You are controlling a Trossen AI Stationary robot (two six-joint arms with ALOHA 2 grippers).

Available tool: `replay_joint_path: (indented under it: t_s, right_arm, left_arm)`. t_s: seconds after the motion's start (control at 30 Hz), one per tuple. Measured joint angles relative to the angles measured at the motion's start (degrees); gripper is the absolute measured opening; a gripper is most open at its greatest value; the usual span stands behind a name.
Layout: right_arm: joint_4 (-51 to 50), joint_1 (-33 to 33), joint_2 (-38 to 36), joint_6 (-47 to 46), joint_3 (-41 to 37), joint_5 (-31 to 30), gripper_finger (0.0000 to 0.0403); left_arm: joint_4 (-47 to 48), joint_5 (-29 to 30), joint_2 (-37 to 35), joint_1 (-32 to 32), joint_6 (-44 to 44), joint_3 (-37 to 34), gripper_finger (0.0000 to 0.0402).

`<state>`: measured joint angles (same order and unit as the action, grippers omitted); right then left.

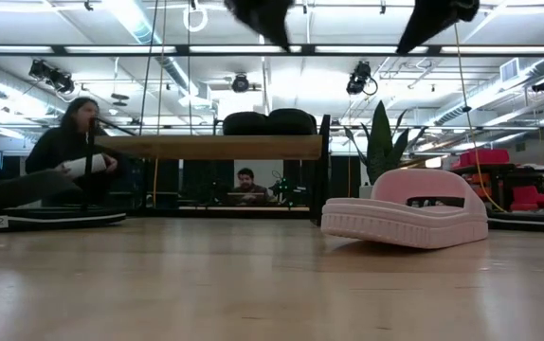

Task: Pick and place slides into the shelf
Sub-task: Put the top pink slide on the shelf

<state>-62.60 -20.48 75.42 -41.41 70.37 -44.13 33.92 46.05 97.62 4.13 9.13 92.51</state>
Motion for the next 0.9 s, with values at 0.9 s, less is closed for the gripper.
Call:
replay_joint_path:
  t_s: [0.9]
  right_arm:
    - [18.57,-17.74,-0.02,-13.35,-24.07,9.53,0.0035]
  left_arm:
    - [-2.74,-17.78,1.09,15.1,-10.01,-3.91,0.0178]
